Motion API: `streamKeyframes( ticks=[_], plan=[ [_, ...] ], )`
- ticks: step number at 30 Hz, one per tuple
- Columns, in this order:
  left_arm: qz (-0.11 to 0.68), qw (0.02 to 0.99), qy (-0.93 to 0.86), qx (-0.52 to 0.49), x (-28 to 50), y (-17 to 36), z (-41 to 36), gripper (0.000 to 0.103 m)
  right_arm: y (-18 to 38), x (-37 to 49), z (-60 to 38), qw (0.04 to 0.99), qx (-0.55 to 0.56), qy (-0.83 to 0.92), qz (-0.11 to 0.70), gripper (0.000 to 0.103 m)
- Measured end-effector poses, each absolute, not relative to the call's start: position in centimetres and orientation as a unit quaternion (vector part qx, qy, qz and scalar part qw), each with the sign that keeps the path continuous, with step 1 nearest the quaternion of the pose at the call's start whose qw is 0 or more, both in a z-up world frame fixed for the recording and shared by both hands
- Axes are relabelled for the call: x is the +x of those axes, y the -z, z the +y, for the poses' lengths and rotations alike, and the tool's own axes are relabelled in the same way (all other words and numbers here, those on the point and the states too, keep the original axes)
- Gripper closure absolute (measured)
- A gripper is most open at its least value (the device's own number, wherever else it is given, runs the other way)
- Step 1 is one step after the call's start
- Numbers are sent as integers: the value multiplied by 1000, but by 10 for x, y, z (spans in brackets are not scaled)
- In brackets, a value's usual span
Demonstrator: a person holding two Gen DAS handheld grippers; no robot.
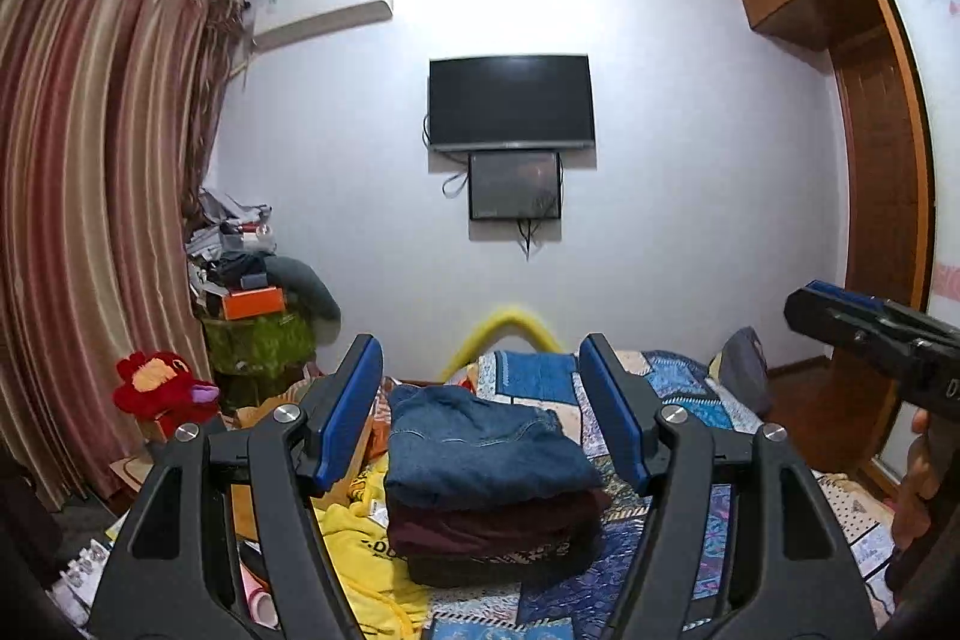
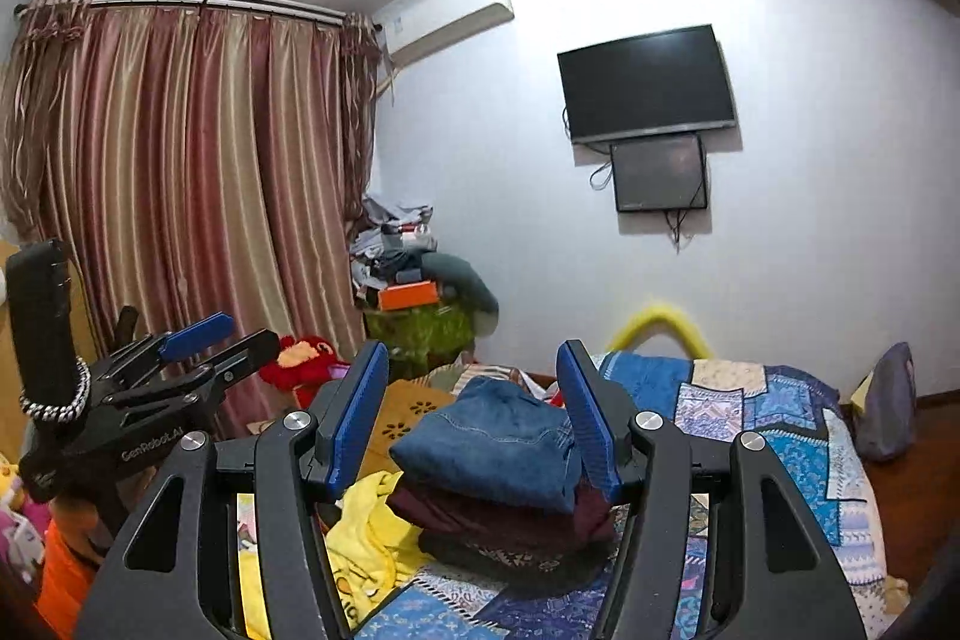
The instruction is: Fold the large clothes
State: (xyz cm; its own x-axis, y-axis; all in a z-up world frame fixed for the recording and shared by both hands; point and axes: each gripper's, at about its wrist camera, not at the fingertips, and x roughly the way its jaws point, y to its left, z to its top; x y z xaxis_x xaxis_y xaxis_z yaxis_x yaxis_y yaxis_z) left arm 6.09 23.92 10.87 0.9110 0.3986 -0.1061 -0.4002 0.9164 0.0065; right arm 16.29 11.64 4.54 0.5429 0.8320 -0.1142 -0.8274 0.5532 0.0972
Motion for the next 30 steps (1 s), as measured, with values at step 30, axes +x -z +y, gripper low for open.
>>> streamKeyframes(
  ticks=[30],
  plan=[
    [49,970,-235,-21,41,-80,226,1,-25,154,112,905,2,-416,90,15]
  ],
)
